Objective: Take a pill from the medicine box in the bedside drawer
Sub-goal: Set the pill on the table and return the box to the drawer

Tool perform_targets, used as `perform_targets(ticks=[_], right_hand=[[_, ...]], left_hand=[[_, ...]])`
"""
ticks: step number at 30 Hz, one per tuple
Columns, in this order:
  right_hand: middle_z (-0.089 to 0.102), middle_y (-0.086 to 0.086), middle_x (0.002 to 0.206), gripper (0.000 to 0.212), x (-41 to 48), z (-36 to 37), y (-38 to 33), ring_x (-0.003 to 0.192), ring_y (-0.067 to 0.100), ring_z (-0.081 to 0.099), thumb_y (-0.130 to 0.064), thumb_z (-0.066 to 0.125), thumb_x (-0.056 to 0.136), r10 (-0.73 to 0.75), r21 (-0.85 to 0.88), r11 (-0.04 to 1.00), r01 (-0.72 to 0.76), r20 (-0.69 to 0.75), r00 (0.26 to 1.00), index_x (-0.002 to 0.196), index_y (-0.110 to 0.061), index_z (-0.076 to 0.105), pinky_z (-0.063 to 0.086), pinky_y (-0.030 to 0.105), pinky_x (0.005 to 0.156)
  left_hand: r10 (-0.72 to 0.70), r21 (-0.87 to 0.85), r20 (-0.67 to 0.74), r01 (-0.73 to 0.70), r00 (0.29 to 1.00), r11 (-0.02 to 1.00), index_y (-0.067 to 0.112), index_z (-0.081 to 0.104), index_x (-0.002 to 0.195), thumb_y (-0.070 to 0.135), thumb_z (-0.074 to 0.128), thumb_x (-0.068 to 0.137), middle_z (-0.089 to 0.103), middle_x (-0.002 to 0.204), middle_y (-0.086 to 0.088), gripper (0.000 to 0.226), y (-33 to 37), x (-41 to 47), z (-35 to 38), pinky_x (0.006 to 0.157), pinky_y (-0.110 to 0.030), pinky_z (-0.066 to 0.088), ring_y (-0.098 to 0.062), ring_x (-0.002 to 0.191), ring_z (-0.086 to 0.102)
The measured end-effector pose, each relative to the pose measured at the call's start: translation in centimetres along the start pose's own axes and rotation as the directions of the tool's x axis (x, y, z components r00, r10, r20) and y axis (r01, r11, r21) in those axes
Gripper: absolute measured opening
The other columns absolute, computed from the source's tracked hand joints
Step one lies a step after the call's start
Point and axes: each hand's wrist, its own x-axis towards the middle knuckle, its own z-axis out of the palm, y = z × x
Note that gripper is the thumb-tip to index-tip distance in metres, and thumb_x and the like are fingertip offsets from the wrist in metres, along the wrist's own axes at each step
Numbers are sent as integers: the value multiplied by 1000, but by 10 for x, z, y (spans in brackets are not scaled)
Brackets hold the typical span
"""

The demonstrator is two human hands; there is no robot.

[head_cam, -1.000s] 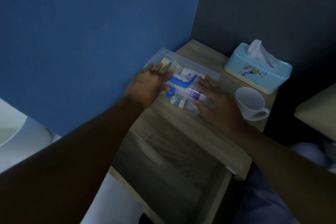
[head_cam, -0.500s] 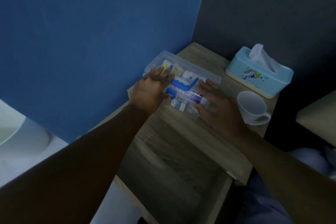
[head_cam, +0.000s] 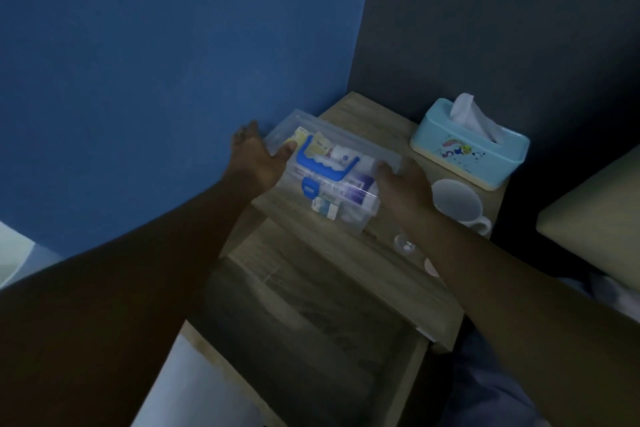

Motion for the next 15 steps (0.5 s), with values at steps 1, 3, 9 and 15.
perform_targets(ticks=[1, 3, 9, 15], right_hand=[[62, 9, 134, 49, 1, 2, -1, 118, 26, 62, -35, 56, 96, 65, 68, 996, -65, 1, 998, 139, -11, 52, 50, 31, 93], [72, 6, 106, 36, 2, 2, -2, 91, 20, 71, -29, 61, 93, 158, 201, 967, -156, 9, 987, 124, -11, 63, 58, 27, 71], [74, 8, 97, 27, -30, -13, 9, 71, 14, 74, -18, 76, 84, 201, 375, 899, -225, 100, 974, 108, -12, 68, 62, 32, 61], [75, 5, 105, 45, -102, -34, 13, 87, 17, 76, -18, 78, 82, 165, 477, 839, -261, 233, 958, 125, -15, 64, 63, 42, 79]], left_hand=[[-48, -48, 5, 49, 999, 998, 7, 44, 141, 50, 63, 87, 52, 141, -14, 72, -1, 1, 1, 100, -29, 41, -28, 133, 47], [-104, -113, 31, 107, 994, 988, 12, 60, 121, 52, 65, 85, 64, 112, -8, 54, -3, -1, 1, 80, -28, 47, -28, 111, 63], [-166, -172, 28, 168, 986, 971, 13, 67, 114, 47, 73, 78, 71, 111, -6, 51, -12, -31, -17, 85, -33, 55, -25, 100, 68], [-178, -114, -11, 175, 984, 978, 20, 68, 112, 45, 74, 75, 71, 106, 1, 46, -9, -82, -58, 75, -27, 50, -18, 91, 66]])
